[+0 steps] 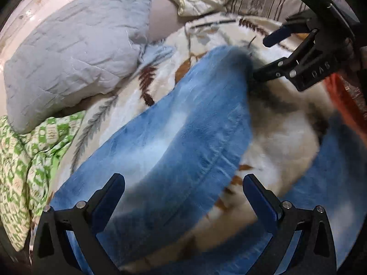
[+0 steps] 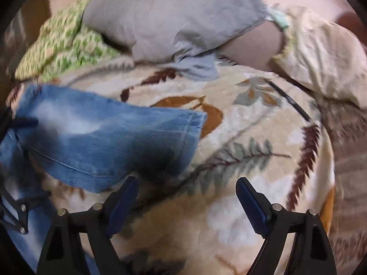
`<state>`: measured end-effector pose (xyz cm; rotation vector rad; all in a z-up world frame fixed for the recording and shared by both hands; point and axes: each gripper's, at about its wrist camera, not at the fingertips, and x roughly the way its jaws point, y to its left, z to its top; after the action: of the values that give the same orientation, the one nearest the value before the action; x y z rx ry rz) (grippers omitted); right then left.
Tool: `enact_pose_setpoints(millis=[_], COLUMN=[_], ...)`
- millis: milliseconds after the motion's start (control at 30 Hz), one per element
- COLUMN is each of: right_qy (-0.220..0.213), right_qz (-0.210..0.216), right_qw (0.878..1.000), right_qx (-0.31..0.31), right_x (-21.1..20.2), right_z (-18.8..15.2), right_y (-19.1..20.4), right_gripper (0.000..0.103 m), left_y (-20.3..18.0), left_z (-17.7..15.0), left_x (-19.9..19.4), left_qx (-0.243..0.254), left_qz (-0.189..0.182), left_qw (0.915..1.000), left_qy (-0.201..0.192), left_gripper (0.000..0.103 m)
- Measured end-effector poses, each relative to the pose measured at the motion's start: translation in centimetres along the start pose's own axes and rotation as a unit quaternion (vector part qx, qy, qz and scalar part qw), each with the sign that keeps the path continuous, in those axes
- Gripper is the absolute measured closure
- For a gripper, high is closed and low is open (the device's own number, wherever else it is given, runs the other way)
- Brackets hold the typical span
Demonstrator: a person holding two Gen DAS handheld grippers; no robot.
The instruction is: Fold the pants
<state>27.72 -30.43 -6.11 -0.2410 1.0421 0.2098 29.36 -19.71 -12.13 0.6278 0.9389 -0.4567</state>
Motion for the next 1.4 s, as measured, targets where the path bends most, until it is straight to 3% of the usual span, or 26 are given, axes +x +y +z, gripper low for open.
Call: enact_pose_setpoints(millis=[67,133,167,300,367,467,533,633,667,733,767,800,900,1033,1133,1233,1400], right_qy=[0.008,0.021,0.032,0.028,0.022,0.018,0.055,0.116,0.152,0.197,0.201,0.193,0.141,0.074,0.046,0.033,0.026], right_qz=[0.002,0.029,0.045,0.049,0.062,0.076,0.097,0.087,0.075,0.036,0.022,0.013,0.034,0.061,0.066,0.06,0.073], right_qw=[1.0,0.999,0.998,0.998,0.997,0.996,0.994,0.989,0.986,0.98,0.979,0.981,0.989,0.989,0.985,0.986,0.986], right_qx=[-0.021,-0.035,-0.035,-0.041,-0.041,-0.038,-0.014,-0.01,-0.003,0.007,0.006,0.007,0.035,0.114,0.151,0.151,0.149], right_x=[1.6,3.2,3.9,2.9,0.6,-3.9,-5.8,-4.5,-2.9,-0.7,-0.6,-0.9,-3.9,-7.3,-8.5,-8.6,-7.9], right_z=[0.4,0.7,0.8,0.5,0.2,-0.2,-0.9,-2.3,-3.1,-4.5,-4.8,-5.1,-4.9,-3.7,-3.0,-2.8,-2.8], right_y=[0.7,1.7,1.9,2.7,2.0,0.2,-1.5,-1.8,-1.6,-1.4,-1.3,-1.4,-2.4,-5.1,-5.5,-4.5,-2.1], right_gripper=[0.025,0.055,0.073,0.075,0.076,0.076,0.076,0.075,0.069,0.059,0.047,0.037,0.034,0.033,0.033,0.033,0.033], left_y=[0.4,0.3,0.4,0.6,1.2,1.9,1.1,-1.8,-3.0,-3.4,-3.1,-2.3,0.3,4.6,7.4,10.5,15.0], left_z=[0.1,-0.1,-0.2,0.0,0.3,1.1,1.7,1.7,1.3,1.0,1.0,1.0,1.0,0.3,-1.5,-4.0,-10.5], left_x=[1.4,2.2,2.6,1.8,0.3,-1.9,-2.4,0.4,2.3,2.2,1.5,0.6,-2.9,-5.7,-7.8,-9.4,-13.1], left_qx=[0.002,-0.002,-0.007,-0.015,-0.025,-0.045,-0.041,-0.028,-0.021,-0.021,-0.028,-0.044,-0.064,-0.107,-0.117,-0.12,-0.123], left_qz=[-0.007,-0.039,-0.06,-0.079,-0.098,-0.14,-0.148,-0.146,-0.146,-0.131,-0.127,-0.126,-0.108,-0.07,-0.032,0.009,0.078], left_qw=[0.9999,0.9991,0.9976,0.9961,0.9947,0.9891,0.9879,0.9885,0.9865,0.9896,0.99,0.9897,0.9921,0.9918,0.9925,0.9927,0.9889], left_qy=[0.008,0.018,0.032,0.037,0.021,-0.009,-0.019,0.03,0.071,0.057,0.054,0.053,0.008,-0.006,-0.013,-0.009,0.03], left_gripper=[0.006,0.043,0.072,0.093,0.096,0.096,0.096,0.091,0.075,0.063,0.028,0.006,0.006,0.006,0.006,0.006,0.006])
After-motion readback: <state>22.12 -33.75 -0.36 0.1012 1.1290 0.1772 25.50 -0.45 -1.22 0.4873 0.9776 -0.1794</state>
